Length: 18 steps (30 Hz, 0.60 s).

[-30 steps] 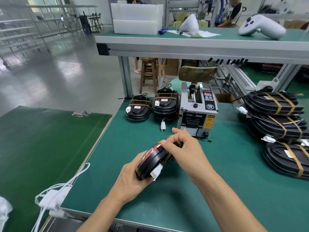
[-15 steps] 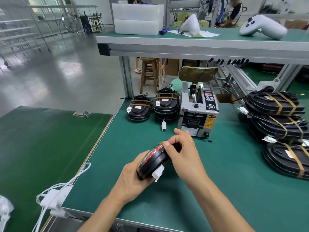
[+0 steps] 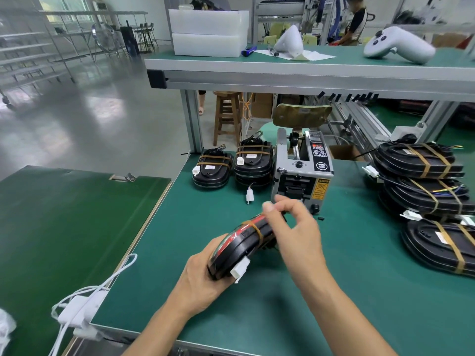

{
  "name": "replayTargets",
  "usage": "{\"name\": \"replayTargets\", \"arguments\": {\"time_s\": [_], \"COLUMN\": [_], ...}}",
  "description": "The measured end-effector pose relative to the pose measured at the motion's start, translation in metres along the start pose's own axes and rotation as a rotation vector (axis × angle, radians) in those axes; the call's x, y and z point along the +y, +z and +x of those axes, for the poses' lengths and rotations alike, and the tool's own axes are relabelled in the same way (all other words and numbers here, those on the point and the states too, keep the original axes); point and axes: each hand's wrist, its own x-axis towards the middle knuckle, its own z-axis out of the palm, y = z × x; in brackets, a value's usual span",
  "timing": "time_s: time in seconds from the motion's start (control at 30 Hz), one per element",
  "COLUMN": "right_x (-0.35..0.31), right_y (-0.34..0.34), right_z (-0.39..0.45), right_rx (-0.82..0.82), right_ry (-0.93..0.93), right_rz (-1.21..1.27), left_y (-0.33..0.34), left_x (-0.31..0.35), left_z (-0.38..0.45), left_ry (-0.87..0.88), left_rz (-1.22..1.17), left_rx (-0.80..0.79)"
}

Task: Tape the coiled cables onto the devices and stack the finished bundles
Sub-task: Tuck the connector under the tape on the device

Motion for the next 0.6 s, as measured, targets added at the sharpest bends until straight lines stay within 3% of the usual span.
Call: {"name": "replayTargets", "arguments": {"time_s": [0.13,0.37,0.6], "right_x": [0.017,0.039,0.033], "right_y": [-0.021,-0.023,-0.010], "right_z": [0.049,0.106,0.126], "right_rx": [0.323,0.408,0.510], "right_ry": [0.100,0.301,0.400], "right_rz": [-0.003,-0.046,0.099], "left_y": [0.000,0.000,-0.002], "left_x": [0.003,0.006,0.007], "left_z": [0.000,0.000,-0.001], "left_ry": [-0.003,-0.003,-0.019], "left_rz": [0.002,0.001,0.009], "left_rx": [0.013,0.019,0.009]}}
